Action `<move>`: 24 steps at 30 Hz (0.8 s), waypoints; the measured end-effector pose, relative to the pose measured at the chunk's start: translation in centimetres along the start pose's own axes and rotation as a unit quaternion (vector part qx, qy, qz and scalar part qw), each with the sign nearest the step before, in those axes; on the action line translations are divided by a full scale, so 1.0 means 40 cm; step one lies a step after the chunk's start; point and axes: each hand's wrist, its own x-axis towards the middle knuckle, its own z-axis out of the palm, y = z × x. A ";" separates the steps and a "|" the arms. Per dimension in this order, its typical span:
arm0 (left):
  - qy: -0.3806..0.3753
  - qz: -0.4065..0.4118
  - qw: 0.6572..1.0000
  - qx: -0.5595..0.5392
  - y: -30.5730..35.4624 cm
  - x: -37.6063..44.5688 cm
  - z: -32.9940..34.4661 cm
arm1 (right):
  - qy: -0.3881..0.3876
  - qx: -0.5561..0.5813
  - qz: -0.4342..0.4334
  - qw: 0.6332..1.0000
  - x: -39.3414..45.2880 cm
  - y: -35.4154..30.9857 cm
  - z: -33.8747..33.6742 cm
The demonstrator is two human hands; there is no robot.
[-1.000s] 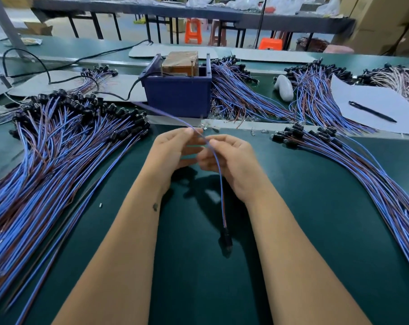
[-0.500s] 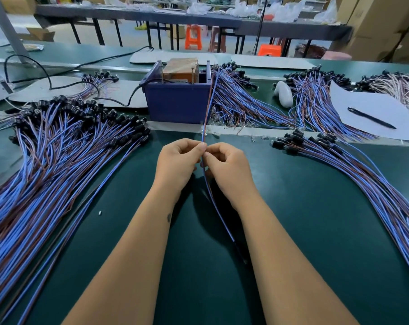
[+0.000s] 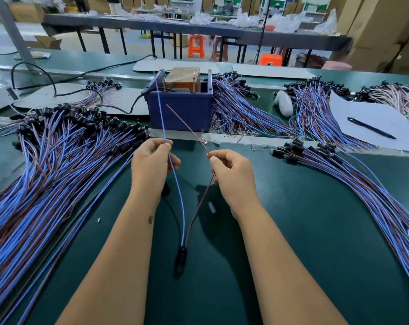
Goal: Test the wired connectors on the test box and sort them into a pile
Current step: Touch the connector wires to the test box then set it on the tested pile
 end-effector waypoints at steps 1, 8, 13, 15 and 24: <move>0.006 0.001 1.000 0.002 0.000 0.003 -0.004 | 0.000 -0.002 -0.002 1.000 0.000 -0.001 0.000; 0.015 0.013 0.999 0.025 -0.008 0.013 -0.014 | 0.025 0.031 0.002 0.999 0.003 -0.004 -0.001; 0.012 0.029 0.999 0.031 -0.011 0.013 -0.009 | 0.042 0.050 0.004 0.998 0.007 -0.005 0.000; 0.019 0.032 0.999 0.030 -0.011 0.013 -0.009 | 0.047 0.064 0.003 0.997 0.008 -0.004 0.001; 0.042 0.026 0.999 0.023 -0.012 0.013 -0.005 | 0.052 0.096 0.023 0.994 0.015 0.004 0.000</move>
